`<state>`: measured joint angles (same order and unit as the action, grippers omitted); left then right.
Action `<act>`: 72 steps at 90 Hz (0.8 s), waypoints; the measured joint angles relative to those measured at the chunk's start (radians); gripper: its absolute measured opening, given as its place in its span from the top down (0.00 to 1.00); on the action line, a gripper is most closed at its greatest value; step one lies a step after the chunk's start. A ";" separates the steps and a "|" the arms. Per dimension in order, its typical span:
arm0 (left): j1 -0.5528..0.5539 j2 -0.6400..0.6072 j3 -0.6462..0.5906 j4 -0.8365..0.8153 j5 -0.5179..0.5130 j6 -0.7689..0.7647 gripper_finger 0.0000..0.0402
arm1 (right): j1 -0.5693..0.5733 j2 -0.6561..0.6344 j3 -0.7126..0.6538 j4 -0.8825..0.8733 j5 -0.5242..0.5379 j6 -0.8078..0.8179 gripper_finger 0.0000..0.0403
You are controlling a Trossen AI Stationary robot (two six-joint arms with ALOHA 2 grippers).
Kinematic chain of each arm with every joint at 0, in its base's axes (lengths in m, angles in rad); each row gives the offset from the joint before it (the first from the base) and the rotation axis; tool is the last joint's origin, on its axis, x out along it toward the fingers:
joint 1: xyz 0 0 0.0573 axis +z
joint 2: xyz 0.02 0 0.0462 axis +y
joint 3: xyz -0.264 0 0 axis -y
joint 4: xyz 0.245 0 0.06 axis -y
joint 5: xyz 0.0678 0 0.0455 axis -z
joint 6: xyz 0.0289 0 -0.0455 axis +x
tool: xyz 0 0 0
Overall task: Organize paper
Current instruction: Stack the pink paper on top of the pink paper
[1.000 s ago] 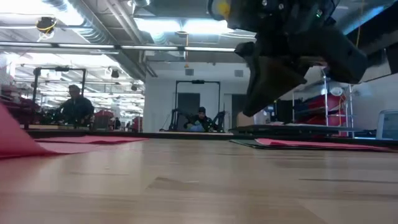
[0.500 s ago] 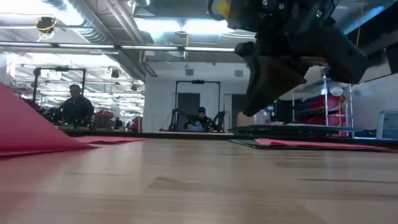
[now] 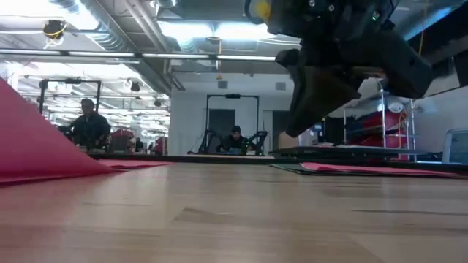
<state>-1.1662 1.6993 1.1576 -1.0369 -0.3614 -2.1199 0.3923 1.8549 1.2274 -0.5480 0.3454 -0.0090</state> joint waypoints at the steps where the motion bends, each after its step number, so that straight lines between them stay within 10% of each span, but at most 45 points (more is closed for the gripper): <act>1: -0.001 0.000 0.000 0.000 0.001 -0.001 1.00 | 0.000 0.000 0.000 0.000 0.000 0.000 1.00; 72: 0.078 0.075 0.000 0.073 -0.044 -0.005 1.00 | 0.000 0.000 0.000 -0.004 0.000 -0.003 1.00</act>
<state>-1.0880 1.7747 1.1576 -0.9637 -0.4050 -2.1246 0.3923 1.8549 1.2274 -0.5515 0.3450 -0.0117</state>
